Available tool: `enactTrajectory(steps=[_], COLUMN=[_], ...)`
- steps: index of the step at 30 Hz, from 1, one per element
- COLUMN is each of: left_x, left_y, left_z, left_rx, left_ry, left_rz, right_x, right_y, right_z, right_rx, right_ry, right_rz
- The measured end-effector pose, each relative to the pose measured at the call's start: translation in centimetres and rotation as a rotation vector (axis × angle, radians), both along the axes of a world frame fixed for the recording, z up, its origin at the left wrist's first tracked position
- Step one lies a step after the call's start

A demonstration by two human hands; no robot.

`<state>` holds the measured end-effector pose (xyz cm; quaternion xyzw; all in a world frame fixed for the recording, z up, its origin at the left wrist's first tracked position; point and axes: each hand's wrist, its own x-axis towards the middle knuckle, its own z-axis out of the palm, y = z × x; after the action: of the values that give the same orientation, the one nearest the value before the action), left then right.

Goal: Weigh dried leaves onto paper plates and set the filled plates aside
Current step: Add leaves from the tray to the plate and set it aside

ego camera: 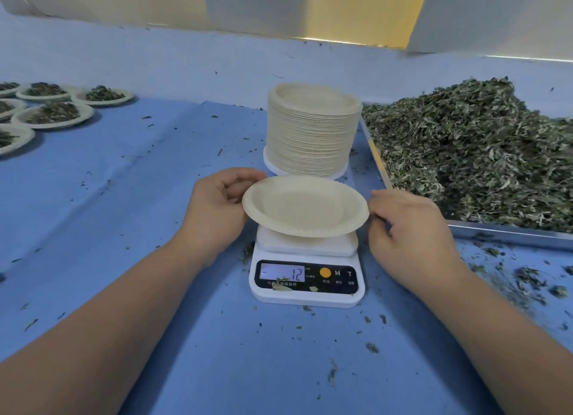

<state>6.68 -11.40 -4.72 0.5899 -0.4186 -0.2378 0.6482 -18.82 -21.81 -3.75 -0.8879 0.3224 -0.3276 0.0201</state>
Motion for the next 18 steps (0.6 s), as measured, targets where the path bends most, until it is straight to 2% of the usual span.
enactTrajectory(steps=[6,11,14,18], left_x=[0.3,1.0,0.9,0.5], left_y=[-0.4,-0.3,-0.1,0.0], left_z=[-0.3,-0.1,0.4,0.8], left_rx=[0.049,0.124,0.104,0.084], left_ry=[0.033,0.131,0.293,0.376], left_rz=[0.021,0.106,0.138,0.100], right_x=[0.0,-0.2,-0.4,-0.5], right_y=[-0.3,0.4,0.7,0.9], right_z=[0.0,0.7,1.0,1.2], right_rx=[0.051,0.134,0.157,0.201], right_ry=[0.212,0.093,0.090,0.100], right_rz=[-0.090,-0.183,-0.214,-0.223])
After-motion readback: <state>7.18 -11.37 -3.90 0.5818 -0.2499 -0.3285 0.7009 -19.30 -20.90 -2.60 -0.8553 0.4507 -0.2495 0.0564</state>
